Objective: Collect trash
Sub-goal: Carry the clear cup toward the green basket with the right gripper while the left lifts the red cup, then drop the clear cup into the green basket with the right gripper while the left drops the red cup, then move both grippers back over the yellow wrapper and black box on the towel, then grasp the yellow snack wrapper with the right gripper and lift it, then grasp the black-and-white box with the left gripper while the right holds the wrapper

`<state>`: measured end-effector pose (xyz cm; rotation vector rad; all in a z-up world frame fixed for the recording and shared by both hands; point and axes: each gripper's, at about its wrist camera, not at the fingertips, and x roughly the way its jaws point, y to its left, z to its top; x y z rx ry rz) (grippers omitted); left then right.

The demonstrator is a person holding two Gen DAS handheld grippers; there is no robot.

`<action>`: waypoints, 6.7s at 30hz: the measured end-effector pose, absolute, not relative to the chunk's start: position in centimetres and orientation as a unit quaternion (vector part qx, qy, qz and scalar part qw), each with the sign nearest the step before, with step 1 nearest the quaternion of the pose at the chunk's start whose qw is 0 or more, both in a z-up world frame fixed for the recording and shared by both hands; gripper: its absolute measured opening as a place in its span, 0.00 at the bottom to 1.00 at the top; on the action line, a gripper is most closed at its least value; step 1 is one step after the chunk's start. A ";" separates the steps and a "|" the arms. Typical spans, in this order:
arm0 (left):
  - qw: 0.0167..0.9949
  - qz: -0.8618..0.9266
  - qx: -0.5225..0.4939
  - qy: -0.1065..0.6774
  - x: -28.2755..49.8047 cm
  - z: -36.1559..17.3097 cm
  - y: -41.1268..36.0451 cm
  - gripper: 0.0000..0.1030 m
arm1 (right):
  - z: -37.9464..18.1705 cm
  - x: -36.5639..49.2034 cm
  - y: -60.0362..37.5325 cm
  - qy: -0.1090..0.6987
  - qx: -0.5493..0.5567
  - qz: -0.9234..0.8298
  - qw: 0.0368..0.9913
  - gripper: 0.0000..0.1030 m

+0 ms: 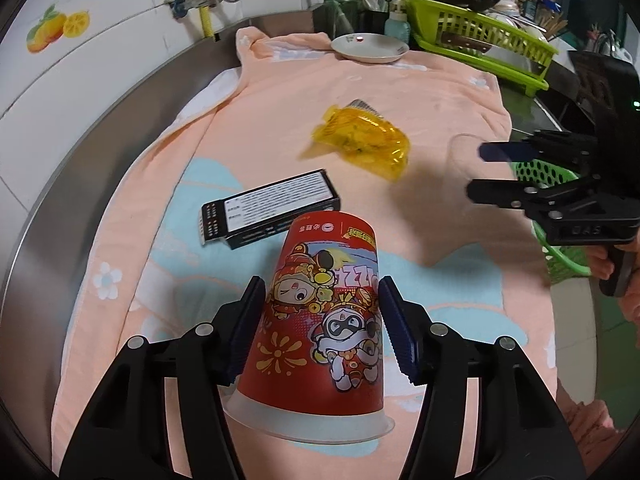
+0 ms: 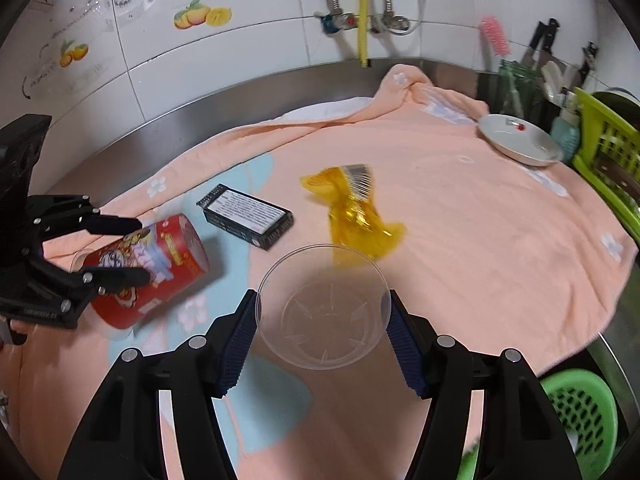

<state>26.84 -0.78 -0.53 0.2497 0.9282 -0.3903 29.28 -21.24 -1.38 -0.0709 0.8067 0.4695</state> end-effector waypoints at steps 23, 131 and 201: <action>0.802 -0.198 0.188 0.531 28.2 -4.0 -4.5 0.67 | -1.7 25.9 -26.6 0.393 -0.022 0.194 0.898 0.59; 0.864 -0.167 0.072 0.469 30.2 -2.0 -3.0 0.90 | -3.0 34.7 -22.0 0.410 -0.045 0.220 0.884 0.90; 0.757 -0.364 0.265 0.473 40.4 -5.9 -2.5 0.68 | -4.5 39.2 -20.4 0.453 -0.061 0.236 0.857 0.44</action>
